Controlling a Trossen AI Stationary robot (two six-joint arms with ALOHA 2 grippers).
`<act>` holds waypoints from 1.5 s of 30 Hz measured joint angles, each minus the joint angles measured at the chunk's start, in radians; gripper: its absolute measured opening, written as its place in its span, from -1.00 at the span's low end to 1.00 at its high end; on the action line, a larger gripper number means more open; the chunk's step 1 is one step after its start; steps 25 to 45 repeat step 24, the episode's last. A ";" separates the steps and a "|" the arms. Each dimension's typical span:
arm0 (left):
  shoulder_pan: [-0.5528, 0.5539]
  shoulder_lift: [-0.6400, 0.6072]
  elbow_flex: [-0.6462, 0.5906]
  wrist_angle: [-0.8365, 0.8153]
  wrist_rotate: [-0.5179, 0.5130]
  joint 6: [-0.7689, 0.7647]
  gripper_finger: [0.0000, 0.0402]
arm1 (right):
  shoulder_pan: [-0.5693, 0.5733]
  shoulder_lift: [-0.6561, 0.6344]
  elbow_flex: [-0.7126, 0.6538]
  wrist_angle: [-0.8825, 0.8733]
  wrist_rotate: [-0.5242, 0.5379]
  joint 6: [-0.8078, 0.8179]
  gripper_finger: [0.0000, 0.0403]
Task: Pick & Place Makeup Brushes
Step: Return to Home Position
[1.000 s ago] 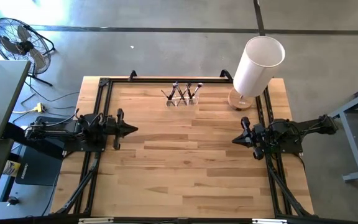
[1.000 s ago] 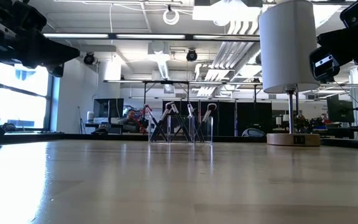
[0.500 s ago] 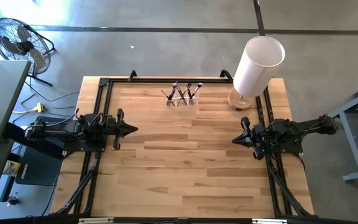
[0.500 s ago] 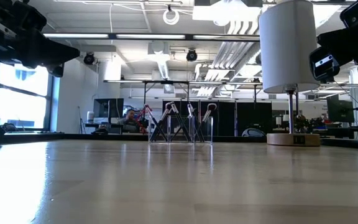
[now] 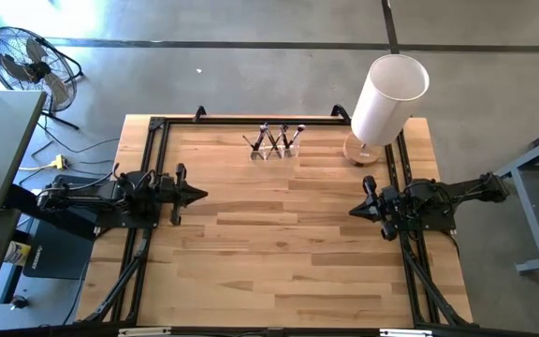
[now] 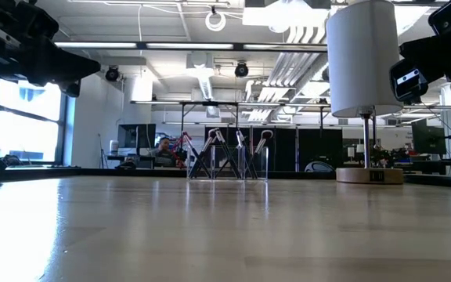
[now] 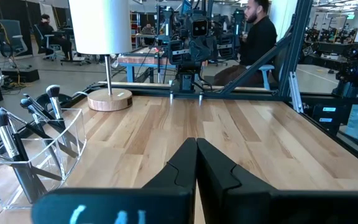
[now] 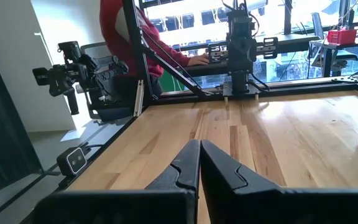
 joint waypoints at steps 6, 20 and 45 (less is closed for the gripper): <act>0.000 0.000 0.000 0.000 0.000 0.000 -1.00 | 0.000 0.000 0.000 0.000 0.000 0.000 -0.97; 0.000 0.000 0.000 0.000 0.000 0.000 -1.00 | 0.000 0.000 0.000 0.000 0.000 0.000 -0.96; 0.000 0.000 0.000 0.000 0.000 0.000 -1.00 | 0.000 0.000 0.000 0.000 0.000 0.000 -0.96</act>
